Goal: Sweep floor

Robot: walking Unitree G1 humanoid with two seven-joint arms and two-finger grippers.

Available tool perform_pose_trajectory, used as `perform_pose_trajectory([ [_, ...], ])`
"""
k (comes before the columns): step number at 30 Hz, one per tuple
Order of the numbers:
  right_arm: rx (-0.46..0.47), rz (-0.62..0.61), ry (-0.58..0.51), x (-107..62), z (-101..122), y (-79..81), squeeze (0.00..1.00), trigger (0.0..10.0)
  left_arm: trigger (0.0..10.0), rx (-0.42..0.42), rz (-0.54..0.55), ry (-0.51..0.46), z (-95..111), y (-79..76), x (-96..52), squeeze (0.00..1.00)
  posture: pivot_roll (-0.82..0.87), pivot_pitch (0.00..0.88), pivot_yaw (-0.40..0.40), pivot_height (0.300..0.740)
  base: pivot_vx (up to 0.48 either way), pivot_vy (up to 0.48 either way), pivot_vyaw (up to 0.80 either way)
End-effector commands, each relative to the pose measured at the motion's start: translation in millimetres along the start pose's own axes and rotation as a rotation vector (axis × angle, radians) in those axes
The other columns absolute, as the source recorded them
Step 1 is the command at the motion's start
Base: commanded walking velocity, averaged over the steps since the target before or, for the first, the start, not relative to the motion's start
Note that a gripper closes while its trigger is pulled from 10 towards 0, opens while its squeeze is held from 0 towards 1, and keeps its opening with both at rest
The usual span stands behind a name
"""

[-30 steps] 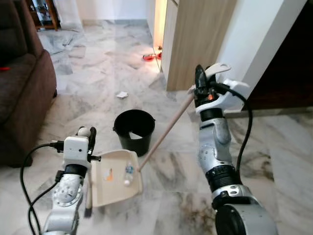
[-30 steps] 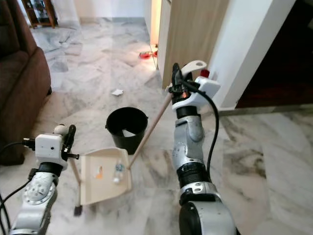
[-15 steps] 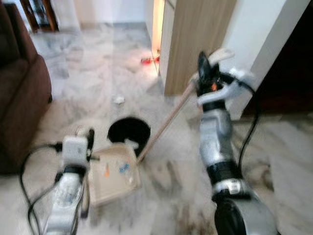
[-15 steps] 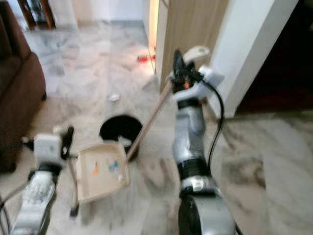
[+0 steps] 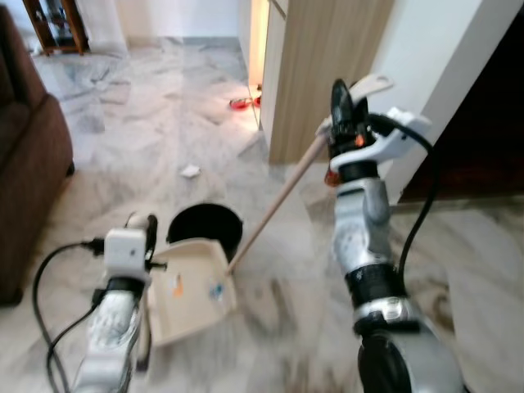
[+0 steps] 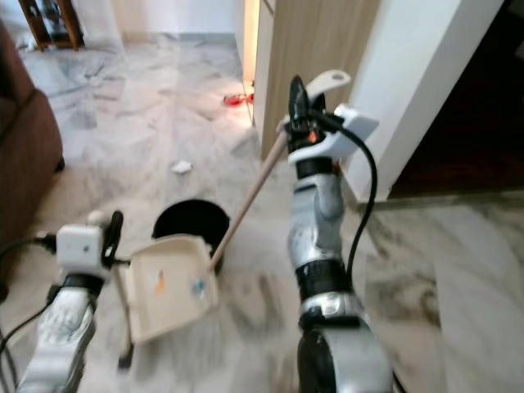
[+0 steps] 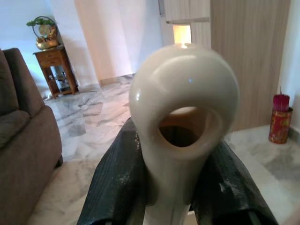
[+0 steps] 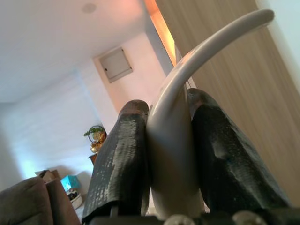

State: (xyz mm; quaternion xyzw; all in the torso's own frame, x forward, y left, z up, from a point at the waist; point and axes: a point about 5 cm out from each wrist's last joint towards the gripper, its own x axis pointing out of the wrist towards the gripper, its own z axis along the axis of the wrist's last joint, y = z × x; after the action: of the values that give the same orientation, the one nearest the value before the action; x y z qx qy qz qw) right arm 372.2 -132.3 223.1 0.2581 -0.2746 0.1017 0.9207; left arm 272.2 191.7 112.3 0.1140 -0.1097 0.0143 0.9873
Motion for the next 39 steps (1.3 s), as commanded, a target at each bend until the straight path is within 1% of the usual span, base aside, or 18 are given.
perform_pose_trajectory([
  [1,0.071,0.030,-0.063,11.7,7.7,18.9,0.00,10.0,10.0,-0.008,-0.005,-0.075,13.8,0.2,4.4,0.00,0.12,0.000,-0.066,0.740,0.322,0.000,0.00],
  [4,0.066,0.038,-0.059,11.8,7.2,19.8,0.00,10.0,10.0,-0.010,-0.004,-0.078,14.0,0.4,4.4,0.00,0.12,0.000,-0.067,0.740,0.311,0.000,0.15],
  [10,0.066,0.049,-0.051,11.7,6.3,21.4,0.00,10.0,10.0,-0.009,0.000,-0.080,14.3,0.7,4.2,0.00,0.12,0.000,-0.069,0.740,0.296,0.000,0.63],
  [14,0.081,0.043,-0.048,11.5,5.8,21.0,0.00,10.0,10.0,-0.008,0.001,-0.081,14.6,1.0,4.2,0.00,0.12,0.000,-0.069,0.740,0.292,0.000,0.00],
  [39,0.093,0.051,-0.047,12.4,5.9,22.6,0.00,10.0,10.0,-0.007,0.003,-0.084,15.4,2.7,4.3,0.00,0.13,0.000,-0.068,0.740,0.293,0.000,0.00],
])
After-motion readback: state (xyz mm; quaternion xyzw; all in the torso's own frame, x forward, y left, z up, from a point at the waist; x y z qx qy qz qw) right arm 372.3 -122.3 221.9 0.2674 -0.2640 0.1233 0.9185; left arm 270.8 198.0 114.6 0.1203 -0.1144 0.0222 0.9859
